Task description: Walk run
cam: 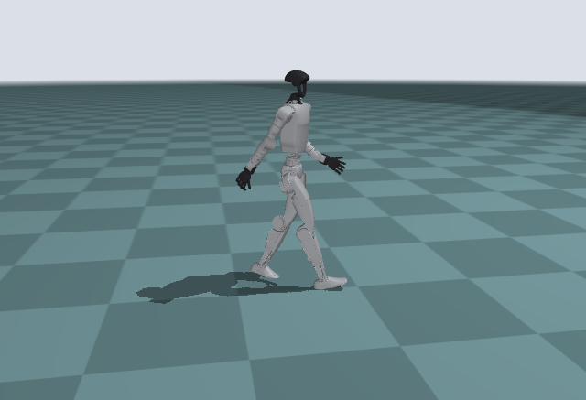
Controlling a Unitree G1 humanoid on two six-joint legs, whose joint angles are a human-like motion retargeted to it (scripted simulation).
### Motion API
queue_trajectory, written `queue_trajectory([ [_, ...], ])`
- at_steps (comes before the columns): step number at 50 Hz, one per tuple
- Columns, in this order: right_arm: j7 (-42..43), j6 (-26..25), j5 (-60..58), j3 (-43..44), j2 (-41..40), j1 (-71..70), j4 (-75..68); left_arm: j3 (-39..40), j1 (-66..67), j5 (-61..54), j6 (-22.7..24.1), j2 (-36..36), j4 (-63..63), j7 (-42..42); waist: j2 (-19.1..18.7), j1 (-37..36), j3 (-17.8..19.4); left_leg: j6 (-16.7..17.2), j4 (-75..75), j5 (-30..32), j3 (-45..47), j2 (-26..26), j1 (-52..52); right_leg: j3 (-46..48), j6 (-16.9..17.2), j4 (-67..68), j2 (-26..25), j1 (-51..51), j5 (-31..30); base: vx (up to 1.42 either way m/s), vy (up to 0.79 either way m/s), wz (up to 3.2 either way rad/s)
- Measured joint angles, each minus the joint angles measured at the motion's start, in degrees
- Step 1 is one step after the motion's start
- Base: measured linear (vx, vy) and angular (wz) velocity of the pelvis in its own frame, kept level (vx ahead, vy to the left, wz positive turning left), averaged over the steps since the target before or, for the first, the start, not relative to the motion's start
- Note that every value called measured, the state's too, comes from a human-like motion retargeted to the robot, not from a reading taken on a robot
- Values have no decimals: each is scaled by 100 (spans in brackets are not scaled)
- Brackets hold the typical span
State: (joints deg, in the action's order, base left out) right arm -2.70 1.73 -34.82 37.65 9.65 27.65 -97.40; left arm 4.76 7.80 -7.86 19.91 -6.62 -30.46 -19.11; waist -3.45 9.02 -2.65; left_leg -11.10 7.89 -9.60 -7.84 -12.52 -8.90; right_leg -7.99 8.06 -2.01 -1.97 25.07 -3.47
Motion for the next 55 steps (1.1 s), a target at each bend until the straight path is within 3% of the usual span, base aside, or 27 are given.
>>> queue_trajectory([
  [2, 144, -34, 127, 31, 105, -282, 0, 3, 101, -58, -43, -11, -105, 63, -70, 237, -84, 352, 183, 489, -137, 24, -47, 270, -124, 264, -24, -74, -97, 101, -21, 109],
  [3, 221, -34, 217, 44, 146, -431, 0, -1, 147, -78, -68, -23, -175, 85, -132, 425, -115, 590, 348, 851, -296, 52, -58, 206, -23, 390, 4, -105, -224, 93, -19, 159],
  [5, 329, 9, 419, 52, 182, -746, 0, -42, 240, -56, -93, -69, -328, 111, -346, 678, -171, 1355, 800, 1940, -628, 194, 18, -584, -212, 656, -255, -225, -130, 101, -22, 161],
  [7, 340, 66, 652, 6, 222, -1179, 0, -170, 242, -23, -124, -169, -465, 175, -440, 755, -235, 2366, 1614, 2961, -126, 402, 400, -265, -458, 987, -129, -211, 53, 104, -5, 145],
  [8, 320, 97, 748, -41, 274, -1444, 0, -246, 205, -42, -146, -213, -488, 204, -403, 833, -264, 2549, 2135, 3323, 325, 361, 699, -82, -440, 1165, 192, -231, 221, 72, 28, 159],
  [10, 276, 127, 902, -172, 369, -2006, 0, -294, 119, -32, -113, -238, -495, 75, -185, 810, -397, 2610, 3149, 3960, 1524, 409, 1290, 756, -431, 1328, 917, -358, 405, 59, 17, 129],
  [11, 265, 121, 917, -258, 350, -2257, 53, -247, 129, 30, -50, -235, -476, -104, -55, 718, -470, 2610, 3359, 3888, 1535, 427, 1496, 395, -617, 1278, 725, -507, 525, 84, -47, 64],
  [13, 246, 132, 836, -409, 241, -2697, 252, -153, 218, 164, 46, -193, -419, -409, 30, 626, -450, 2594, 4023, 3214, 1176, 611, 1962, 234, -957, 1085, 267, -918, 581, 92, -81, 37],
  [16, 183, 203, 467, -579, 200, -3359, 774, -58, 320, 234, 92, -226, -311, -427, 290, 185, -405, 1728, 4440, 2230, 2030, 1061, 2772, 581, -1063, 832, 354, -1442, 601, 81, -37, -21],
  [18, 172, 273, 207, -730, 224, -3749, 1198, -63, 400, 232, 121, -236, -233, -328, 441, -183, -416, 1341, 4207, 1771, 2374, 1188, 3284, 583, -1125, 688, 320, -1718, 652, 83, -18, -41],
  [24, 378, 649, -547, -1249, 596, -4522, 2496, 69, 579, 360, 172, -217, -12, -243, 504, -702, -382, 215, 1758, 1174, 2705, 1437, 4257, 1022, -1169, 428, 17, -2449, 969, 79, -16, 32],
  [28, 810, 918, -860, -1349, 809, -4715, 3005, 193, 644, 349, 175, -215, -9, -186, 618, -911, -419, -80, -94, 522, 3037, 1108, 4435, 1367, -1142, 354, -35, -2912, 1038, 99, -11, 30],
  [31, 1146, 1130, -845, -1343, 775, -4635, 3008, 325, 711, 341, 147, -215, -88, -125, 807, -987, -511, -346, -492, 470, 3227, 984, 4301, 1401, -1035, 503, -1, -3175, 686, 106, -15, 15],
  [33, 1211, 1194, -769, -1306, 665, -4452, 2866, 410, 761, 333, 117, -224, -158, -69, 899, -1120, -585, -390, -183, 515, 3510, 1079, 4155, 1424, -761, 716, 74, -3350, 105, 125, -4, -48],
  [36, 954, 1175, -762, -1172, 434, -3926, 2447, 490, 826, 329, 102, -236, -257, -8, 838, -1217, -715, -390, 148, 975, 2856, 963, 4051, 1285, -231, 1399, 99, -3433, -1578, 124, 20, -12],
  [38, 801, 1044, -720, -1119, 250, -3546, 2028, 515, 760, 306, 83, -168, -284, -24, 755, -1018, -665, -390, 611, 716, 2109, 819, 4005, 727, -18, 2489, -263, -3118, -2523, 128, -1, 113],
  [39, 763, 960, -667, -1095, 193, -3373, 1754, 496, 690, 292, 75, -124, -298, -41, 799, -896, -574, -390, 796, 525, 2102, 721, 3827, 672, 24, 3449, -293, -2823, -2653, 110, -15, 158],
  [40, 734, 875, -607, -1069, 152, -3205, 1458, 465, 609, 278, 69, -81, -314, -58, 882, -766, -466, -390, 942, 340, 2305, 624, 3569, 753, 42, 4558, -225, -2488, -2653, 108, -12, 156],
  [43, 542, 699, -594, -957, -49, -2650, 697, 421, 230, 205, 36, 42, -369, -26, 254, -626, -432, -352, 524, 224, 1855, 996, 2928, 392, 98, 4608, -1283, -1880, -2334, 102, -5, 106],
  [45, 402, 622, -566, -976, -129, -2229, 287, 373, 10, 135, 56, 35, -385, 29, 71, -612, -373, -276, 382, 126, 1678, 1024, 2600, 121, 97, 4726, -1473, -1419, -1742, 99, -2, 83],
  [48, 161, 591, -550, -1107, -333, -1477, 0, 196, -125, 103, 178, 48, -240, 46, -126, -249, -338, -212, -29, 43, 1516, 1009, 1987, 266, -113, 4328, -1080, -691, -913, 94, -6, 144],
  [50, -56, 499, -637, -1229, -533, -923, 0, 137, -158, 116, 255, 79, -136, -22, -125, -22, -352, -198, -215, -65, 1307, 869, 1652, 471, -237, 3741, -474, -248, -493, 89, -18, 130],
  [55, -537, 171, -1081, -1389, -935, 30, 0, 33, -229, -16, 299, 253, -141, -213, 234, 263, -245, -52, -362, -504, 996, 444, 698, 578, -263, 1200, 607, 195, -188, 97, -33, 79],
])
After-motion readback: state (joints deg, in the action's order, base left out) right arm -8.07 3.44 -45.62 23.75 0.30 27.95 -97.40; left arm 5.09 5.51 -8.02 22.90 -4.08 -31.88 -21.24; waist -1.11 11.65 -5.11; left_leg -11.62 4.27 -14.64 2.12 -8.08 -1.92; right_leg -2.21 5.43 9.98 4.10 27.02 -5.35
